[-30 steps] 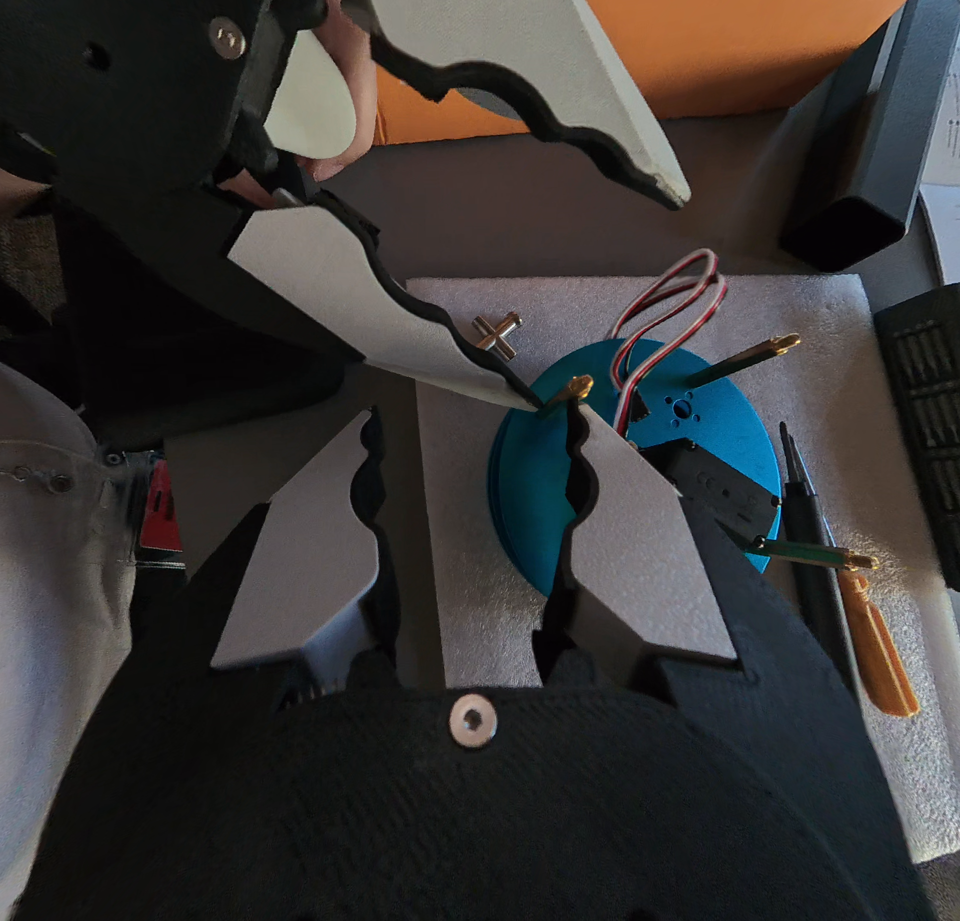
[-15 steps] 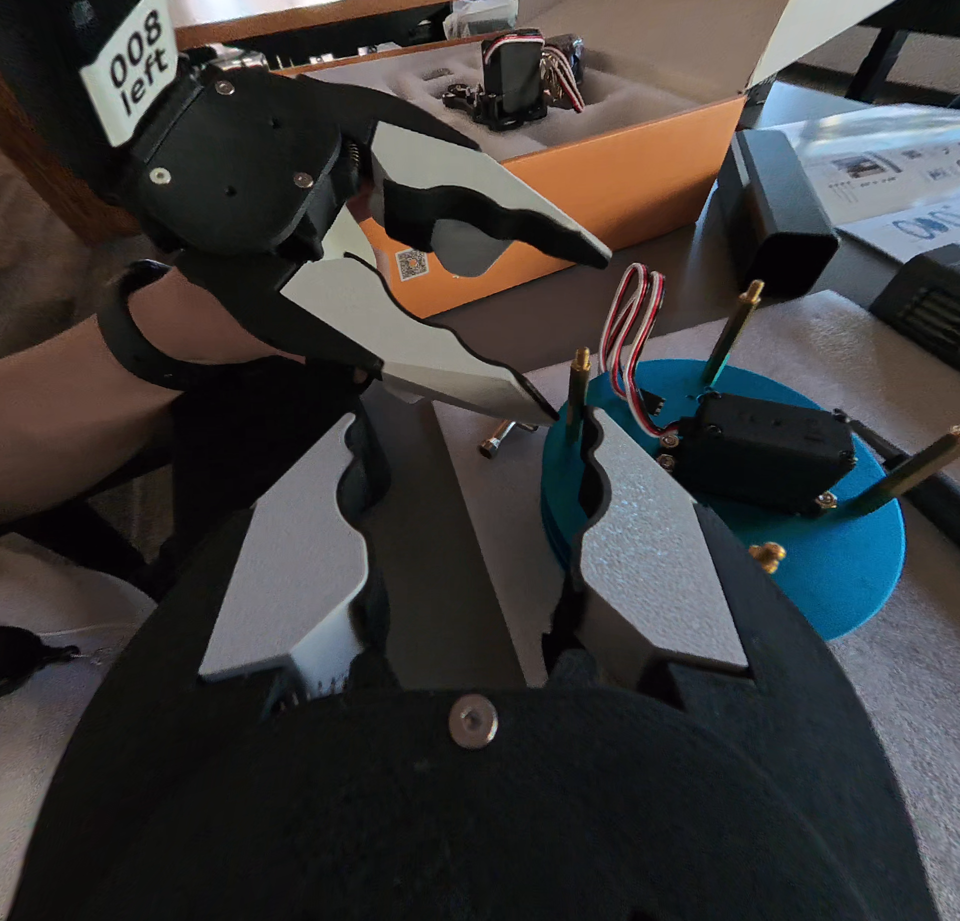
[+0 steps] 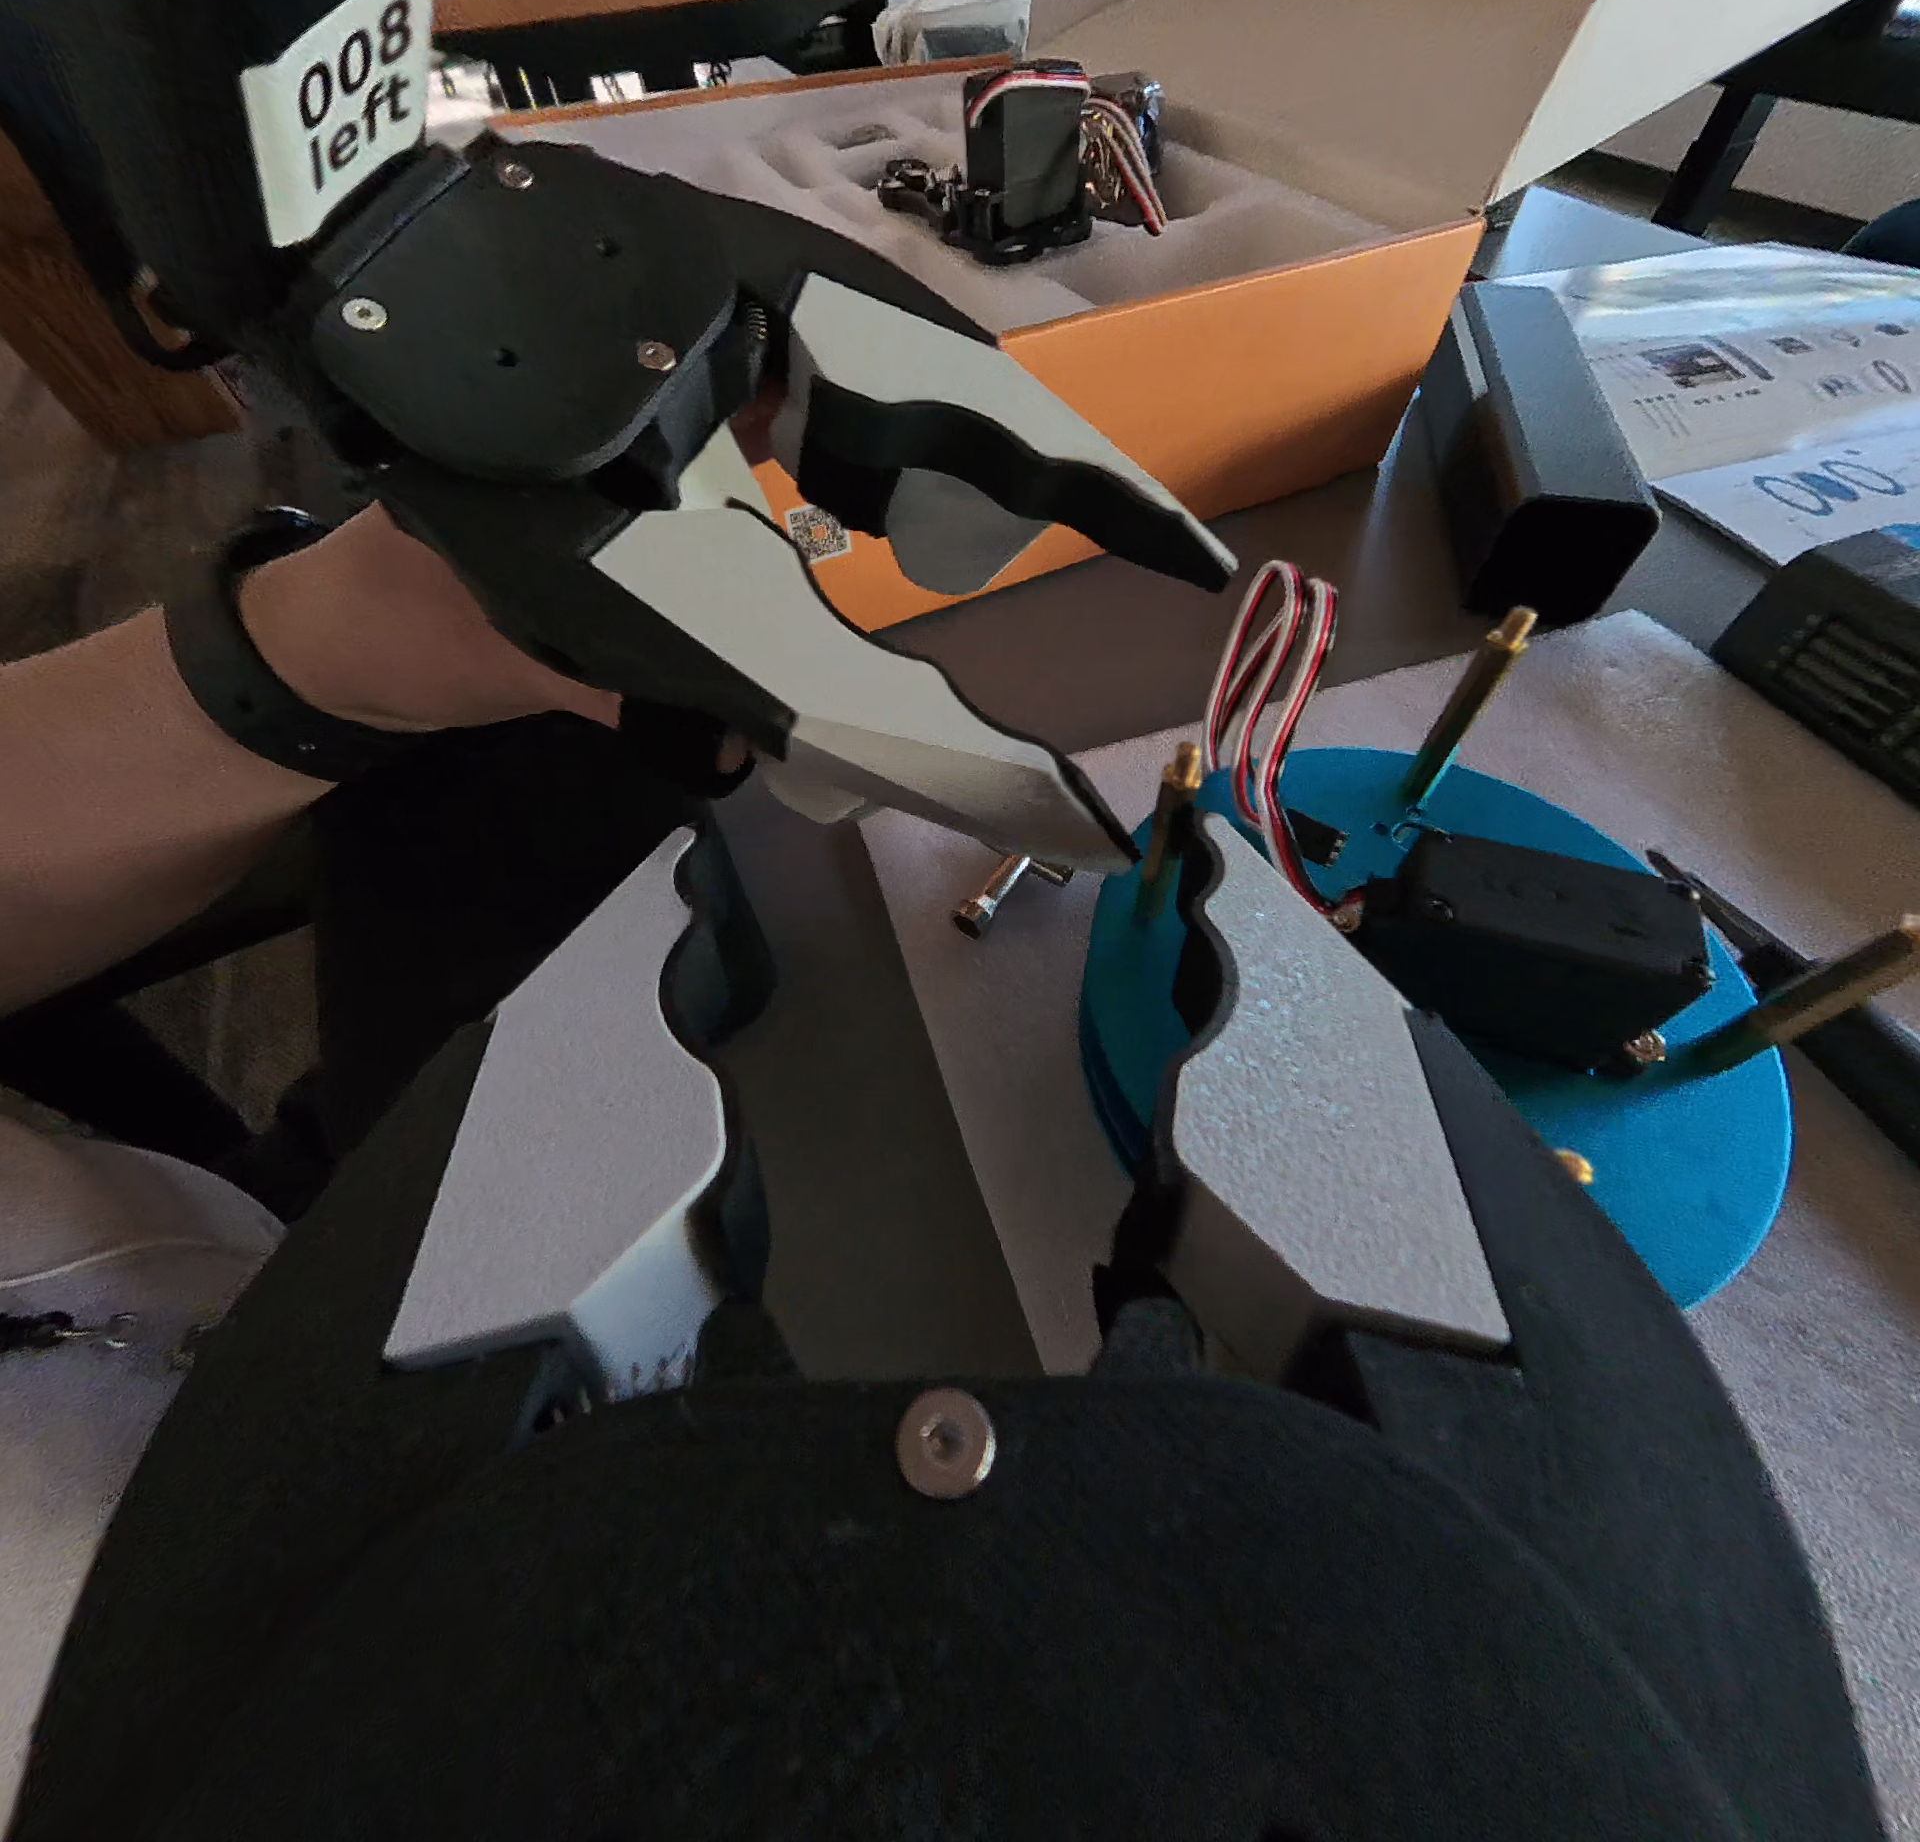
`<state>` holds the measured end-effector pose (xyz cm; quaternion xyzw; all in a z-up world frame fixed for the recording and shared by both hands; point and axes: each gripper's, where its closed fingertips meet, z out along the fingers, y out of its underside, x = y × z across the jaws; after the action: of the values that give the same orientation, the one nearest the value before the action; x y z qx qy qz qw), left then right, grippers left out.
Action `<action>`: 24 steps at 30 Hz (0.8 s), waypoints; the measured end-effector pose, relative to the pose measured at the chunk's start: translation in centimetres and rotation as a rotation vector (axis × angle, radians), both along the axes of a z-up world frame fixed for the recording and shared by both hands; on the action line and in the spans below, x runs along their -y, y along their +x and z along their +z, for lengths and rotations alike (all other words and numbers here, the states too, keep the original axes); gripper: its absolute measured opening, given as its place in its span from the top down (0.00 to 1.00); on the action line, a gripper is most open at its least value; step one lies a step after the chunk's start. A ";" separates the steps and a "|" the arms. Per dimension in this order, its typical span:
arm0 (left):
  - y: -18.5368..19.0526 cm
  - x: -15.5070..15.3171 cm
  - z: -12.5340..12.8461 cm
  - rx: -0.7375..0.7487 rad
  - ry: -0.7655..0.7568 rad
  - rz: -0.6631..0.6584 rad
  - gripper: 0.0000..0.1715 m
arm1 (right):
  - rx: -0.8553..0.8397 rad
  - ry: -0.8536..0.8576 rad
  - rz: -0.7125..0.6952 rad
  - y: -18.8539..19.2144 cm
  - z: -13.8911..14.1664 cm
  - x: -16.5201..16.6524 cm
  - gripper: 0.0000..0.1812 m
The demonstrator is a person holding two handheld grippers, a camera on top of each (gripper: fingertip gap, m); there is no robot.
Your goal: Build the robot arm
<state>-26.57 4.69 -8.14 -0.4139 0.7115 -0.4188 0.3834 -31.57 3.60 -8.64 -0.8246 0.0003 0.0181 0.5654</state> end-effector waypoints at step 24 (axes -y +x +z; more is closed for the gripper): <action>-0.1 -0.4 0.0 -0.002 -0.038 0.020 0.59 | -0.030 0.013 -0.062 0.6 0.4 0.7 0.51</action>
<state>-26.63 5.07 -8.17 -0.4288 0.6995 -0.4280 0.3791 -31.00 2.89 -8.23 -0.8200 0.0341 0.0130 0.5712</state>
